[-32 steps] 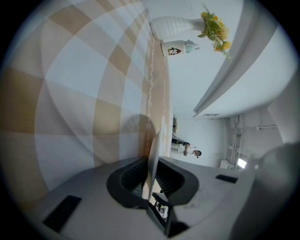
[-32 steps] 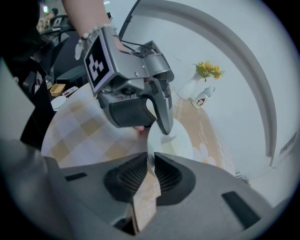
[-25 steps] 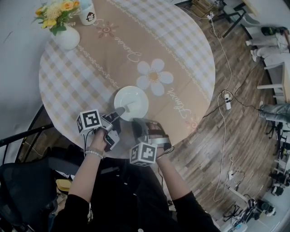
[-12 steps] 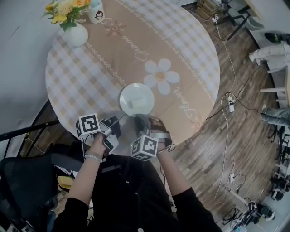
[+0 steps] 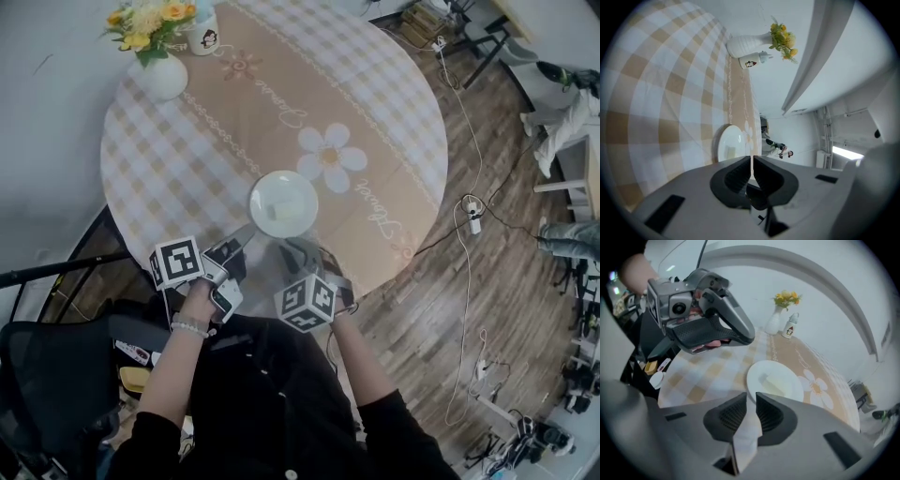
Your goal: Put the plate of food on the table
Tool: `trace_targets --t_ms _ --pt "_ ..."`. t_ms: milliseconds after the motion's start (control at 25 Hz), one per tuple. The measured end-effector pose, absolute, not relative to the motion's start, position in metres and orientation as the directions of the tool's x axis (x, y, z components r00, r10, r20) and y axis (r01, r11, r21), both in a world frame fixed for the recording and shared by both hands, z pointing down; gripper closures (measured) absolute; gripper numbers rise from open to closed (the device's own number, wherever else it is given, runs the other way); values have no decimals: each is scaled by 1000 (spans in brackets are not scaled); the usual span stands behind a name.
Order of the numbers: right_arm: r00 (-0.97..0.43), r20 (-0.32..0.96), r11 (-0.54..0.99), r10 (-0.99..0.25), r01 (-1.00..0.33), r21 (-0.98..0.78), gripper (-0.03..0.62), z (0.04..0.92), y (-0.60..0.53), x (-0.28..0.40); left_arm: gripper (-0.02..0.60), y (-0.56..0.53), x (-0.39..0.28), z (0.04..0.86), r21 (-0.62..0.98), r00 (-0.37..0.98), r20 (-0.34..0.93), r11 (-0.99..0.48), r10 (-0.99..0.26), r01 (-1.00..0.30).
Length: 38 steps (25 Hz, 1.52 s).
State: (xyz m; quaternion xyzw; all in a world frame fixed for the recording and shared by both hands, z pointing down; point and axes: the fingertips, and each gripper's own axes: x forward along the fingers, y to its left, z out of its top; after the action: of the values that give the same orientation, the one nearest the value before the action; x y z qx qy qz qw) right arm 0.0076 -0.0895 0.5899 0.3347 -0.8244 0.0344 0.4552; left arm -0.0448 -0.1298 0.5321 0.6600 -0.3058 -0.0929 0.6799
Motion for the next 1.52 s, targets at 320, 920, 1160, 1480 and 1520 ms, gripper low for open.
trace_targets --t_ms 320,920,1160,1480,1520 --pt "-429 591 565 -683 -823 56 589 500 -91 27 571 -119 -37 466 891 824 234 -225 -516 -393" --pt "-442 266 452 -856 -892 -27 592 344 -88 50 575 -97 -26 332 618 817 154 -591 -556 -519" --pt "-447 170 448 -878 -894 -34 594 299 -83 57 577 -94 -30 291 532 794 110 -639 -598 -555" --pt "-444 83 444 -892 -896 -18 594 257 -80 63 578 -88 -36 245 367 756 62 -690 -651 -624" --pt "-445 76 446 -892 -895 -11 594 253 -80 63 578 -87 -36 241 351 752 59 -692 -656 -631"
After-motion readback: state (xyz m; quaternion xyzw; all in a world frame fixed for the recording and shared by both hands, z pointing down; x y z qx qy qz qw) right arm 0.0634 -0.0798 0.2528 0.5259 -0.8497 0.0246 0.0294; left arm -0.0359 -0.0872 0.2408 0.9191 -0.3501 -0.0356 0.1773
